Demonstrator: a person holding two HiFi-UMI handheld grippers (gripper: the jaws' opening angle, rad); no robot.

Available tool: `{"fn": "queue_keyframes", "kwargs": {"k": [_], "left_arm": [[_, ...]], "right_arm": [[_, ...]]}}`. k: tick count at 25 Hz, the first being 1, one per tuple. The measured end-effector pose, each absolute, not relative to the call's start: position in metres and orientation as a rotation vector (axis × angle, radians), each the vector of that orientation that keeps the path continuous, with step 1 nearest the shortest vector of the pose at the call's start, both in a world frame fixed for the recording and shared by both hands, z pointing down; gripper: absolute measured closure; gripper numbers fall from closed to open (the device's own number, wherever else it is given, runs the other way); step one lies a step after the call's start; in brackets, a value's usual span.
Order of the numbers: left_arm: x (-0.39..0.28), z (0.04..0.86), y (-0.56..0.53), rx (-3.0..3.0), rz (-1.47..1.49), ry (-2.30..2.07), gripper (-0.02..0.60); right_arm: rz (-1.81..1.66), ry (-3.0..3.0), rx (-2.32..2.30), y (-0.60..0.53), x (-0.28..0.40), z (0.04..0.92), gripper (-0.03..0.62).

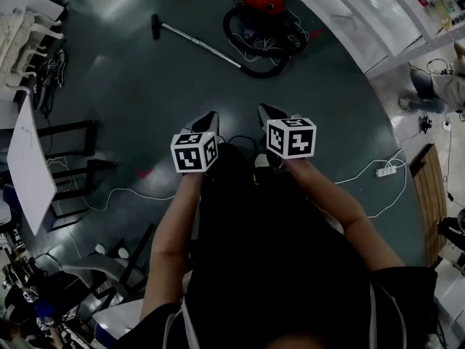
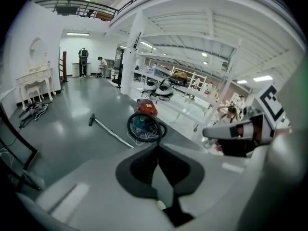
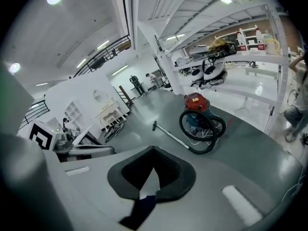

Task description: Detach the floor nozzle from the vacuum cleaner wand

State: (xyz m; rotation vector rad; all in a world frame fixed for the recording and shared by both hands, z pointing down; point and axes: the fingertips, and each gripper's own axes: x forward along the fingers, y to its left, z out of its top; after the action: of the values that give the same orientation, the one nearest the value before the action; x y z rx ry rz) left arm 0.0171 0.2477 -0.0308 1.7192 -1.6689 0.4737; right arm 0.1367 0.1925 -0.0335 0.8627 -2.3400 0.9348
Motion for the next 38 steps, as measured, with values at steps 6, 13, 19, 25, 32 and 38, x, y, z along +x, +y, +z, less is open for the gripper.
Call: {"fn": "queue_keyframes", "kwargs": {"k": [6, 13, 19, 25, 32, 38], "left_arm": [[0.015, -0.017, 0.212, 1.789, 0.493, -1.568, 0.572], [-0.022, -0.007, 0.171, 1.849, 0.546, -1.470, 0.572], [-0.069, 0.007, 0.138, 1.869, 0.553, -1.382, 0.571], [-0.100, 0.024, 0.109, 1.891, 0.578, -1.284, 0.572], [-0.129, 0.042, 0.091, 1.933, 0.651, -1.155, 0.572], [-0.156, 0.060, 0.081, 1.963, 0.679, -1.040, 0.572]], "right_arm": [[0.940, -2.318, 0.926, 0.173, 0.127, -0.025, 0.597], [0.983, -2.237, 1.045, 0.139, 0.098, -0.015, 0.597], [0.991, -2.170, 1.113, 0.117, 0.062, -0.003, 0.597], [1.008, -2.104, 1.148, 0.104, 0.039, 0.009, 0.597], [1.013, -2.040, 1.230, 0.078, 0.018, 0.025, 0.597], [1.040, -1.972, 1.300, 0.072, 0.006, 0.042, 0.597]]}}
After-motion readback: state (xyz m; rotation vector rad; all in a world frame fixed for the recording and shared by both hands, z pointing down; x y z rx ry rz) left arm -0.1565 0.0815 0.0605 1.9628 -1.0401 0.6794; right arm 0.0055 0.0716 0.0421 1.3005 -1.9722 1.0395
